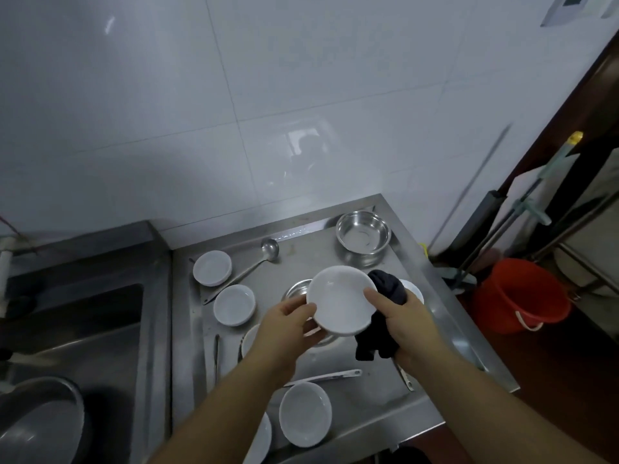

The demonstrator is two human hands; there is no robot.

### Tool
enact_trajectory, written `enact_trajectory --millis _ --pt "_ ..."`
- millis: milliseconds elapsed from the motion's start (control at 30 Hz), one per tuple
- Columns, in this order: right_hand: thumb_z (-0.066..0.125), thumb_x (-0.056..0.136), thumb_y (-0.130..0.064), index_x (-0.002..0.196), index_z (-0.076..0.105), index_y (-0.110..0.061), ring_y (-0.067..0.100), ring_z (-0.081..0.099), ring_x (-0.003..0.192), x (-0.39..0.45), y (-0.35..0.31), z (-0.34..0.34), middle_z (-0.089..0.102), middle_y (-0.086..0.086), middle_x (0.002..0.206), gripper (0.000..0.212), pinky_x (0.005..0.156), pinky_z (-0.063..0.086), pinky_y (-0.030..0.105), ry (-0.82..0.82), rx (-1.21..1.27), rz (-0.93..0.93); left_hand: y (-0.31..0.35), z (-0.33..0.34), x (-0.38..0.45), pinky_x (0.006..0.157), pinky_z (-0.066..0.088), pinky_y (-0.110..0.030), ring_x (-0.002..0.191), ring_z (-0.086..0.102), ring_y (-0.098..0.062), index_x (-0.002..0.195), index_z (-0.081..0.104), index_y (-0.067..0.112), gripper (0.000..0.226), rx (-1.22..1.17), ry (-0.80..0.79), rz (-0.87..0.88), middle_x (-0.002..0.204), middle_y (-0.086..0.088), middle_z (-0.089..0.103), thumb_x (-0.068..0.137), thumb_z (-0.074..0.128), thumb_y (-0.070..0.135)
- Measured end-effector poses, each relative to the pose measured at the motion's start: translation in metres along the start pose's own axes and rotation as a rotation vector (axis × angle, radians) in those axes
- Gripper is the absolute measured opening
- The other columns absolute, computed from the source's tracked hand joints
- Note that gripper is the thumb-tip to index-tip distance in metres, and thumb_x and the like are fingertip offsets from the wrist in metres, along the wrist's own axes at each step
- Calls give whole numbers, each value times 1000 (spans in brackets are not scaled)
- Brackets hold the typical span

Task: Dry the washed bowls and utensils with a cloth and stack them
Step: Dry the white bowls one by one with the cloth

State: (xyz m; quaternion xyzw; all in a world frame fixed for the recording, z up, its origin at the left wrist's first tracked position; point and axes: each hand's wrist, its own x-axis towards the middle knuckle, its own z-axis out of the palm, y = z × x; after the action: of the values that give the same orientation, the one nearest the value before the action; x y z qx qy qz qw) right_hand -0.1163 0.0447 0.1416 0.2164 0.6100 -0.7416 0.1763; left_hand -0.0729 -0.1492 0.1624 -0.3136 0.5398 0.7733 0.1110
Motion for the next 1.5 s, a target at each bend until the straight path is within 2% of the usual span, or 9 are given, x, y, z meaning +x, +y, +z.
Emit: enact_trajectory --millis 200,367,533,600,700,933,1100,1267,1500 --pt "84 89 -28 115 74 -19 46 73 89 39 -8 -58 72 32 112 29 72 51 57 57 76 92 -21 57 40 85 65 -41 105 75 -33 114 74 10 21 57 -9 -65 113 -18 76 103 57 2" --pt "76 94 -12 122 70 -12 48 74 99 72 -11 -106 77 25 109 29 85 57 71 103 70 181 -40 99 74 84 64 -39 100 74 -30 121 71 7 24 105 -1 -140 111 -17 76 102 57 1" --pt "81 88 -1 108 72 -21 38 75 86 108 -23 -145 77 16 97 30 61 62 51 194 -78 210 -62 138 111 89 64 -45 107 73 -32 119 64 7 22 170 30 -208 119 -20 70 97 64 0" --pt "82 87 -1 115 68 -20 27 72 82 123 -25 -158 73 9 98 37 55 56 35 218 -121 201 -72 152 126 91 64 -46 107 73 -32 118 65 4 21 168 40 -244 119 -21 70 97 65 0" --pt "80 88 -1 125 64 -20 17 66 78 148 -22 -173 68 0 96 44 52 50 28 236 -218 171 -86 172 146 84 66 -40 104 73 -31 117 66 2 19 141 71 -278 116 -21 71 99 64 -1" --pt "83 83 -10 139 59 -19 32 69 91 205 -6 -185 70 11 112 62 83 62 54 283 -486 198 -114 194 194 76 64 -30 96 73 -23 115 72 7 19 189 172 -326 109 -15 75 101 61 3" --pt "77 88 -3 132 59 -10 20 57 79 235 6 -188 61 8 101 48 59 43 30 225 -553 192 -139 193 223 80 65 -35 90 74 -24 114 76 6 24 253 286 -301 102 -15 77 94 65 -1" --pt "79 85 -8 117 61 -6 31 63 79 254 11 -181 64 16 95 37 73 58 46 232 -686 210 -149 193 237 87 65 -46 94 75 -28 102 75 16 17 343 365 -259 100 -11 77 92 67 5" --pt "79 83 -12 104 54 -16 30 63 84 258 20 -178 58 4 85 33 77 57 43 211 -806 158 -153 191 241 81 66 -48 83 76 -23 93 76 33 19 523 403 -234 88 3 79 85 64 21"
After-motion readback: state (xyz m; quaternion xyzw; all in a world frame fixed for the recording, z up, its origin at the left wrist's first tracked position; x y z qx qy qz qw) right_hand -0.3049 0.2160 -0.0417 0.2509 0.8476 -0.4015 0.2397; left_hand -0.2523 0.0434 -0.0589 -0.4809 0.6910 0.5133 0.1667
